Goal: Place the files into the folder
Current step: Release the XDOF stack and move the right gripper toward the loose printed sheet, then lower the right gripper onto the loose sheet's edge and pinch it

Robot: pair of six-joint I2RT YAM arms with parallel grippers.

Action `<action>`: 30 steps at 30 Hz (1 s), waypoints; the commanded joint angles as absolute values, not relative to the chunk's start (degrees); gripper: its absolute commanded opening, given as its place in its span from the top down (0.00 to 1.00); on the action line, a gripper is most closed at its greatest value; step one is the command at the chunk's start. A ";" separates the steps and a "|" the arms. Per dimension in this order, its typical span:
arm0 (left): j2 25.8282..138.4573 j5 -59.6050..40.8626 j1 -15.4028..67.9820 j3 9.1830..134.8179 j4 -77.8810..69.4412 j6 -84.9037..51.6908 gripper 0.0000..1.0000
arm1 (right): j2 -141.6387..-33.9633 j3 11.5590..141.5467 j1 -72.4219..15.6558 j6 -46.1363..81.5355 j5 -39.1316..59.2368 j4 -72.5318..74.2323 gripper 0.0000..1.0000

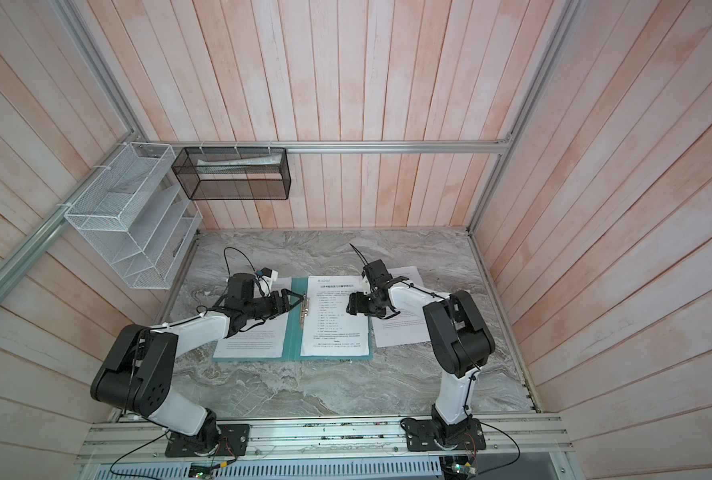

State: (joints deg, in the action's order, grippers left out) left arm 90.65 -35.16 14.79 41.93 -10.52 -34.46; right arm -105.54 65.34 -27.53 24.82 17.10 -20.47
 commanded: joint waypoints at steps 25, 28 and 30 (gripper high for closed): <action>93.03 -27.90 28.74 53.95 -7.42 -30.24 0.20 | -94.52 63.13 0.38 10.60 32.78 -11.76 0.24; 93.34 -28.13 30.16 53.73 -7.39 -30.24 0.20 | -98.90 68.01 1.64 8.41 29.57 -14.81 0.23; 92.64 -28.30 30.54 52.83 -7.21 -30.22 0.20 | -102.69 73.68 4.24 6.08 31.19 -21.85 0.24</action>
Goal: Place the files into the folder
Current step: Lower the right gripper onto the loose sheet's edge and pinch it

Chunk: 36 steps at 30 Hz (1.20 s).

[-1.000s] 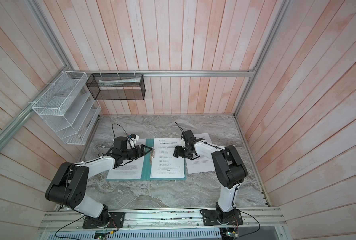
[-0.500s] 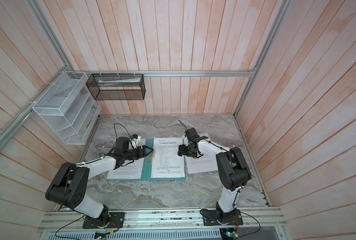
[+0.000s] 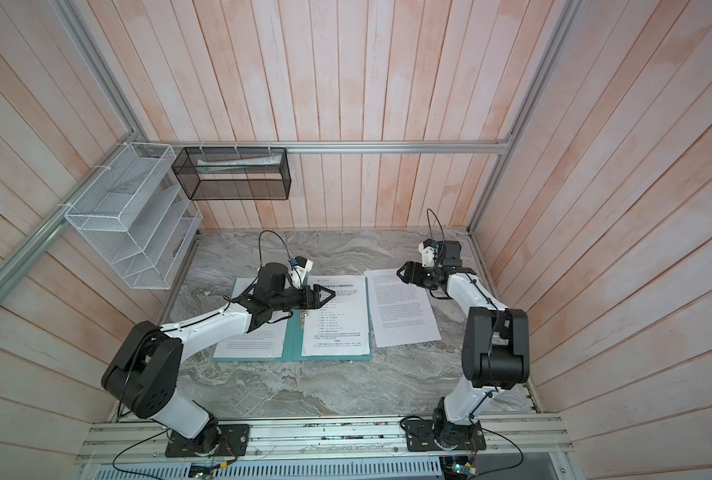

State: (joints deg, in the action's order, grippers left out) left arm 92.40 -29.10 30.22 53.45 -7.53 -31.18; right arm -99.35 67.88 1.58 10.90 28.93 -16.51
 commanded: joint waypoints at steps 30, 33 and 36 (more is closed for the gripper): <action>82.12 -34.10 27.96 44.88 1.48 -23.46 0.19 | -115.80 72.46 18.48 -9.40 42.36 -39.64 0.32; 82.84 -34.08 27.57 45.64 2.50 -23.02 0.19 | -118.50 72.97 17.97 -10.76 44.99 -40.93 0.33; 82.95 -34.45 26.99 45.38 1.93 -23.23 0.19 | -121.16 73.53 17.90 -11.64 47.19 -41.36 0.35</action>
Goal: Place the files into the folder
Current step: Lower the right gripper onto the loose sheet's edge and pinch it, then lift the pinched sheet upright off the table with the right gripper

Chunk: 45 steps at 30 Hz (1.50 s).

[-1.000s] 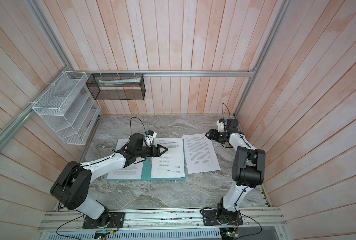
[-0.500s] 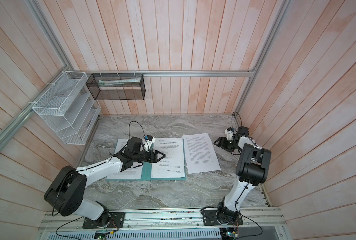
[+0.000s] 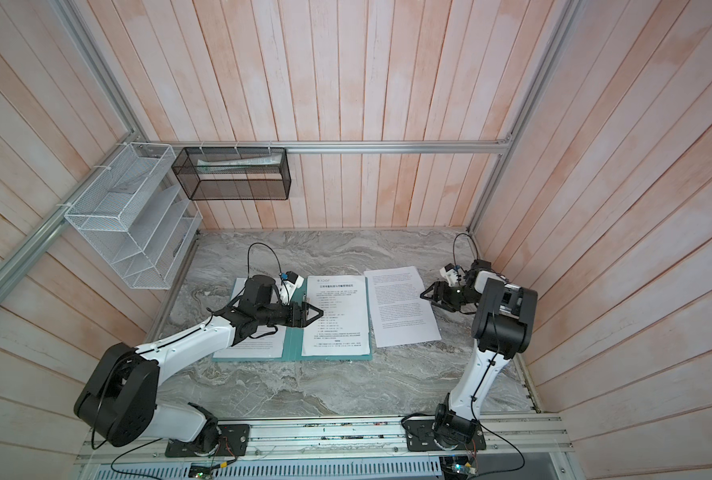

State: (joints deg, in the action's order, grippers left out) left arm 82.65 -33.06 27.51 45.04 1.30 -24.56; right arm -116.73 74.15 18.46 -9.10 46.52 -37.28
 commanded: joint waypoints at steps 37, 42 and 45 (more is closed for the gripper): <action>82.31 -33.97 25.86 44.38 0.82 -24.85 0.19 | -118.73 72.60 16.85 -7.03 70.34 -32.84 1.00; 81.54 -32.87 25.86 44.47 0.88 -25.57 0.19 | -113.19 70.00 16.80 5.27 70.67 -23.04 1.00; 81.53 -31.85 25.84 45.31 0.96 -25.94 0.19 | -110.59 69.24 16.11 11.34 65.00 -20.39 1.00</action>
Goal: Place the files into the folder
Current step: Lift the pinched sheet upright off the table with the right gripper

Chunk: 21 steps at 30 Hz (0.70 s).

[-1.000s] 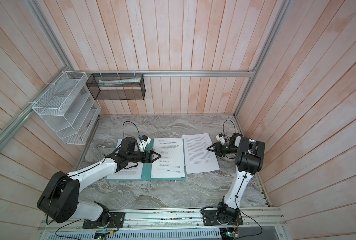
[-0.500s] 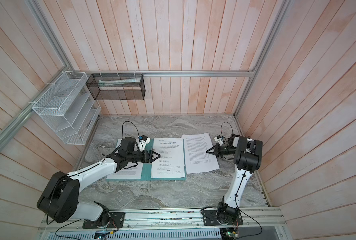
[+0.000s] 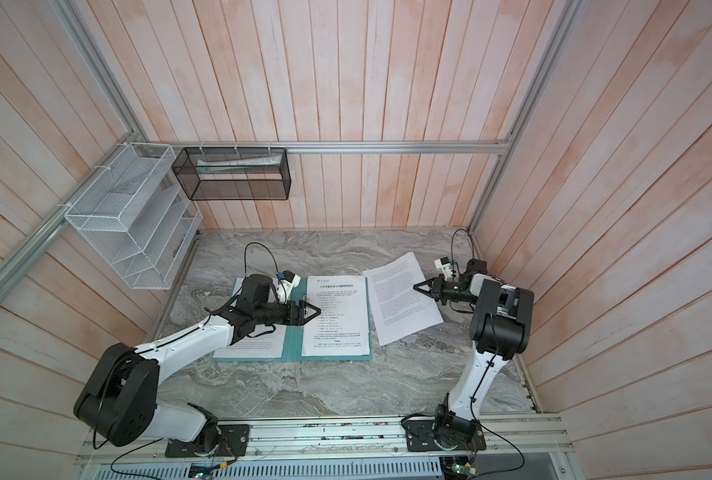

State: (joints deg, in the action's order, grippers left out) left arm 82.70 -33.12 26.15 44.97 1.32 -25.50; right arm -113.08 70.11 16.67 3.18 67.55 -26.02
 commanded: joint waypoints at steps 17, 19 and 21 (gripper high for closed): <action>77.58 -27.70 25.25 42.30 -3.69 -30.70 0.19 | -85.42 47.66 12.72 50.36 62.31 23.17 1.00; 76.80 -27.29 25.06 41.61 -3.81 -31.02 0.19 | -82.90 45.57 12.00 54.37 60.03 26.58 1.00; 75.98 -27.03 24.66 41.11 -3.74 -31.24 0.19 | -79.70 43.08 10.14 58.95 57.86 31.51 1.00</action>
State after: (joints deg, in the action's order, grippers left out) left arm 77.78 -28.36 25.32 42.19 -2.39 -30.30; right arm -83.55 45.06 11.79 50.41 60.97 21.71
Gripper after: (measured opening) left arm 0.812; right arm 0.047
